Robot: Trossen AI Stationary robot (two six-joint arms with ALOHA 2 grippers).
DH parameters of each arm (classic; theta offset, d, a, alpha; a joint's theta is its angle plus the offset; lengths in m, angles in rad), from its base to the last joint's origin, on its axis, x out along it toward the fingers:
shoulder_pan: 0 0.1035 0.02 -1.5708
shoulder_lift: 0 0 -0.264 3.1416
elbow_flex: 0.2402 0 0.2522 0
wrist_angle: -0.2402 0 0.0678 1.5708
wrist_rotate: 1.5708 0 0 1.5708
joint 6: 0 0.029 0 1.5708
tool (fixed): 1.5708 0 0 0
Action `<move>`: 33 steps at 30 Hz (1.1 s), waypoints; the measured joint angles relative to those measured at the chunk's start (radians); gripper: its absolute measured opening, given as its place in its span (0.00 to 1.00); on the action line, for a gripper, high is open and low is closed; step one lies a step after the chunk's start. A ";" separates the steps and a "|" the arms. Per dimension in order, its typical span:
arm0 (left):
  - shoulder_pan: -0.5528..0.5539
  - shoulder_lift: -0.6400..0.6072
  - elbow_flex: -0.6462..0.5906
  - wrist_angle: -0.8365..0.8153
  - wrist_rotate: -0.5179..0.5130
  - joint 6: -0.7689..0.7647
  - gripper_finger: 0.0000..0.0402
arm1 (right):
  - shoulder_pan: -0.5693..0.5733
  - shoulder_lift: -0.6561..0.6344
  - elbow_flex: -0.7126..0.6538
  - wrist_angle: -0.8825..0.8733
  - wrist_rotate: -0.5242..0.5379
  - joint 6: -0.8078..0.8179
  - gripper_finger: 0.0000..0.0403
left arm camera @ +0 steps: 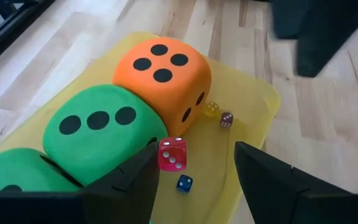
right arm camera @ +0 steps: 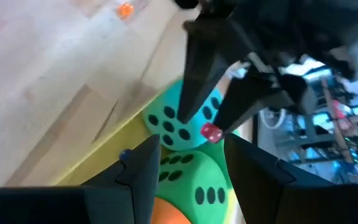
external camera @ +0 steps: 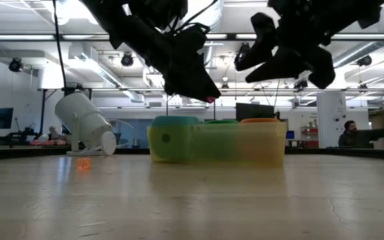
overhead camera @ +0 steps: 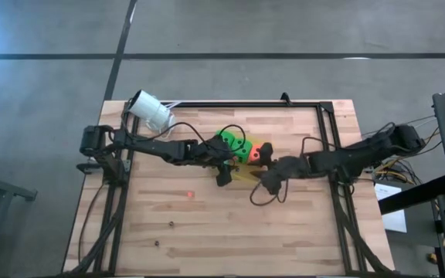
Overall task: Pick & Place Dice
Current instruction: Put the small red dice into the yellow bin
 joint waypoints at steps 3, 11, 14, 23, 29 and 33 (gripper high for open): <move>0.000 0.000 0.000 0.000 0.000 0.000 0.52 | -0.048 0.000 -0.004 -0.004 -0.115 -0.044 0.43; 0.000 0.000 0.000 0.035 0.029 0.040 0.51 | -0.112 0.020 0.000 0.051 -0.216 -0.216 0.43; 0.000 0.000 0.000 0.055 0.034 0.053 0.51 | -0.125 0.070 0.007 0.066 -0.239 -0.239 0.43; 0.002 0.000 -0.001 0.049 0.034 0.055 0.52 | -0.135 0.166 0.074 0.055 -0.139 -0.355 0.43; 0.002 0.000 -0.001 0.045 0.034 0.052 0.52 | -0.144 0.157 0.077 0.057 -0.147 -0.361 0.43; 0.002 0.000 -0.001 0.046 0.034 0.055 0.51 | -0.169 0.170 0.077 0.055 -0.196 -0.360 0.43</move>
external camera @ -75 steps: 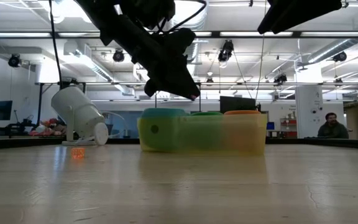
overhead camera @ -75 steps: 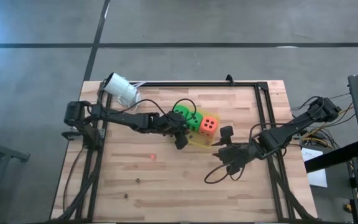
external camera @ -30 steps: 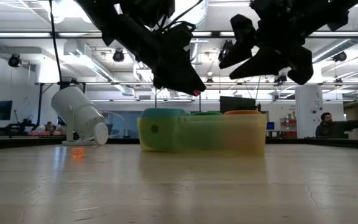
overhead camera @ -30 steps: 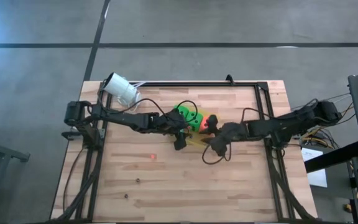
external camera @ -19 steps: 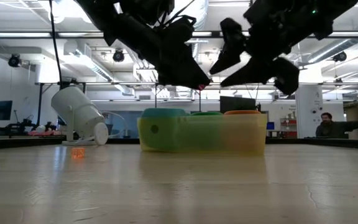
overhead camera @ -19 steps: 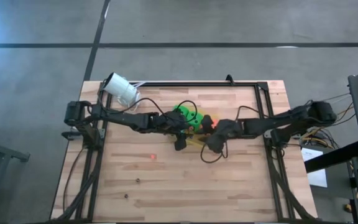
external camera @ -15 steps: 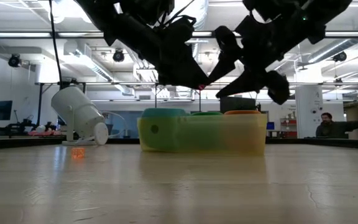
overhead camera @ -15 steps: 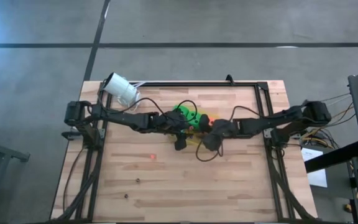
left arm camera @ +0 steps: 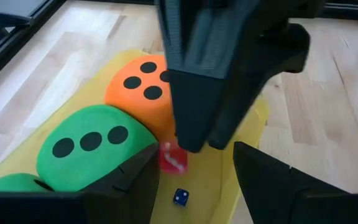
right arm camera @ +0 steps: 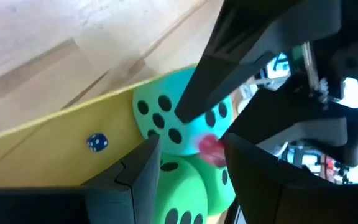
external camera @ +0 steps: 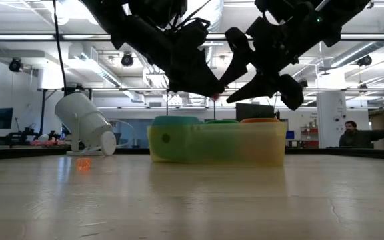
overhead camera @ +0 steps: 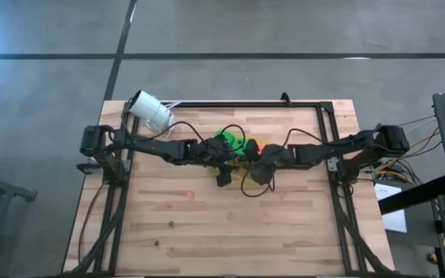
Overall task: Pick & Place Dice
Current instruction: Put the small red dice into the yellow bin, then put the small orange dice into the yellow bin
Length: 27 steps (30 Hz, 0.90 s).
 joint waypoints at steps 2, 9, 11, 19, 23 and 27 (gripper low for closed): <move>0.000 0.000 0.000 0.001 0.000 0.010 0.51 | -0.008 0.003 -0.001 -0.001 0.000 0.002 0.43; 0.000 -0.001 0.000 0.002 0.000 0.012 0.51 | -0.014 0.000 -0.001 -0.004 0.003 0.002 0.43; 0.000 -0.002 0.000 -0.001 0.000 0.012 0.51 | -0.011 -0.018 -0.002 -0.019 0.005 0.003 0.43; -0.005 -0.086 0.000 -0.211 0.000 0.115 0.50 | 0.050 -0.172 -0.002 -0.191 0.008 0.132 0.43; -0.024 -0.152 -0.001 -0.349 -0.001 0.125 0.50 | 0.110 -0.238 -0.004 -0.272 0.008 0.220 0.43; -0.076 -0.210 -0.001 -0.527 -0.011 0.147 0.50 | 0.177 -0.294 -0.006 -0.332 0.007 0.316 0.43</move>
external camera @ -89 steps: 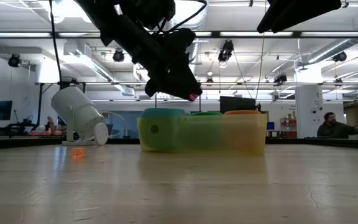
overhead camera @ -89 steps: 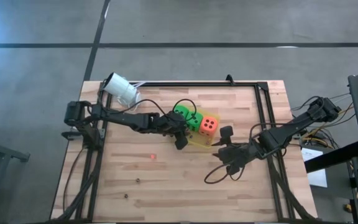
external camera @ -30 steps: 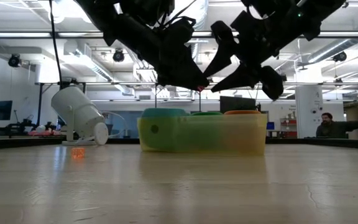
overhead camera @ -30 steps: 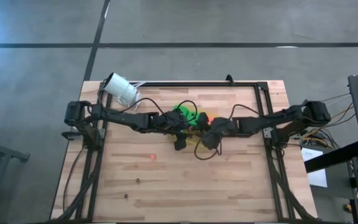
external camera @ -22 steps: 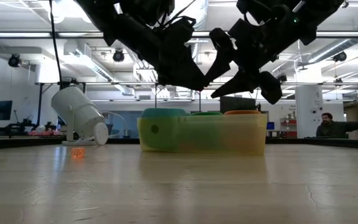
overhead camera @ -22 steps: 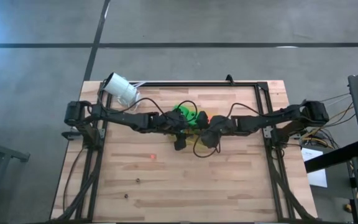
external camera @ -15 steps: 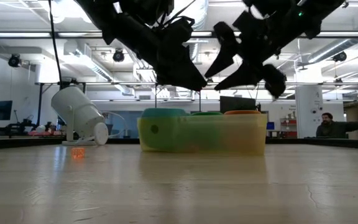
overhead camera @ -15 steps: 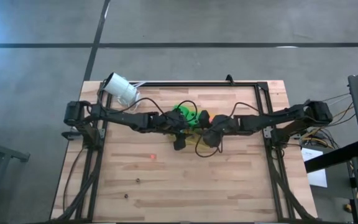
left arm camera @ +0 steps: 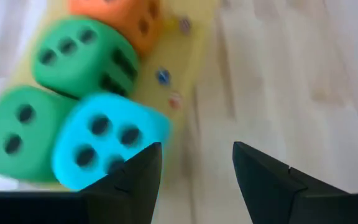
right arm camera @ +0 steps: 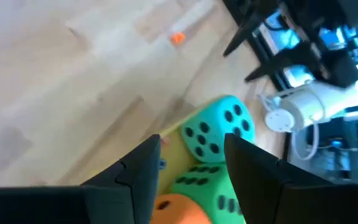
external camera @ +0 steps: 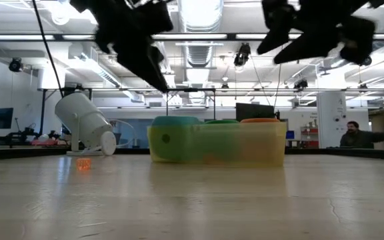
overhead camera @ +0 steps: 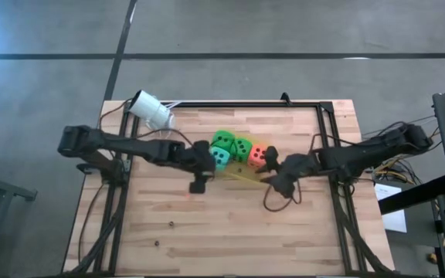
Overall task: Pick & Place Dice
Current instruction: Put the small orange dice into the yellow bin
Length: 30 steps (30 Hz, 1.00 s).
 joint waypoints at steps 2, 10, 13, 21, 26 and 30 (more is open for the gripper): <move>-0.044 -0.014 0.000 -0.051 -0.025 -0.006 0.50 | 0.033 -0.022 0.000 -0.030 0.000 0.045 0.43; -0.228 -0.019 -0.068 -0.084 -0.070 -0.183 0.50 | 0.117 -0.088 -0.003 -0.045 -0.003 0.130 0.43; -0.263 -0.018 -0.117 -0.105 -0.069 -0.297 0.49 | 0.128 -0.102 -0.002 -0.040 -0.003 0.131 0.43; -0.269 -0.017 -0.220 -0.097 -0.069 -0.446 0.49 | 0.129 -0.104 -0.003 -0.034 -0.002 0.132 0.43; -0.270 -0.017 -0.271 -0.065 -0.066 -0.408 0.49 | 0.129 -0.098 -0.002 -0.034 -0.002 0.160 0.43; -0.268 -0.017 -0.329 0.049 -0.061 -0.397 0.49 | 0.129 -0.098 -0.003 -0.034 -0.001 0.169 0.43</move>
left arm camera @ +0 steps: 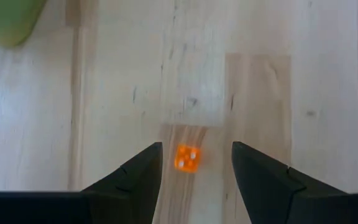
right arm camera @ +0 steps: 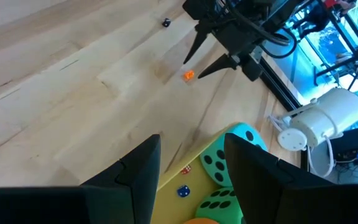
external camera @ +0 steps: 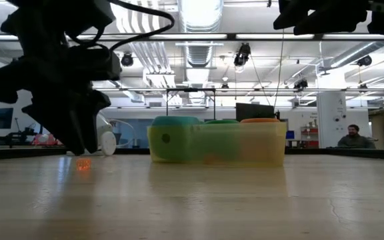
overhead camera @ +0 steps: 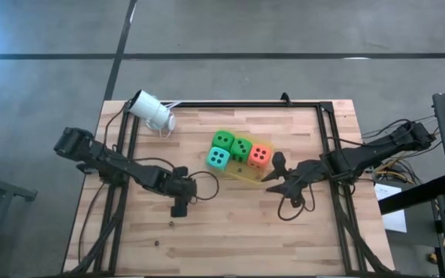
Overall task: Pick & Place Dice
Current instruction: Put the small orange dice into the yellow bin
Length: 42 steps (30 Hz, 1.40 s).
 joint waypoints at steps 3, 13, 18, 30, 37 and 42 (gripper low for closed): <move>0.001 0.000 -0.019 0.043 0.001 0.014 0.49 | 0.000 0.000 0.000 0.000 0.000 -0.009 0.43; 0.002 0.033 -0.019 0.029 0.004 0.037 0.49 | 0.000 0.000 0.000 0.000 0.000 -0.011 0.43; 0.002 0.089 -0.012 0.035 0.012 0.037 0.49 | 0.000 0.000 0.000 0.000 0.000 -0.011 0.43; 0.002 0.089 -0.011 0.060 0.012 0.030 0.49 | 0.000 0.000 0.000 0.000 0.000 -0.005 0.43; 0.002 0.089 -0.011 0.057 0.018 0.031 0.40 | 0.000 0.000 0.000 0.000 0.000 0.012 0.43; 0.001 0.089 -0.010 0.057 0.024 0.032 0.24 | 0.000 0.000 0.000 0.000 0.000 0.012 0.43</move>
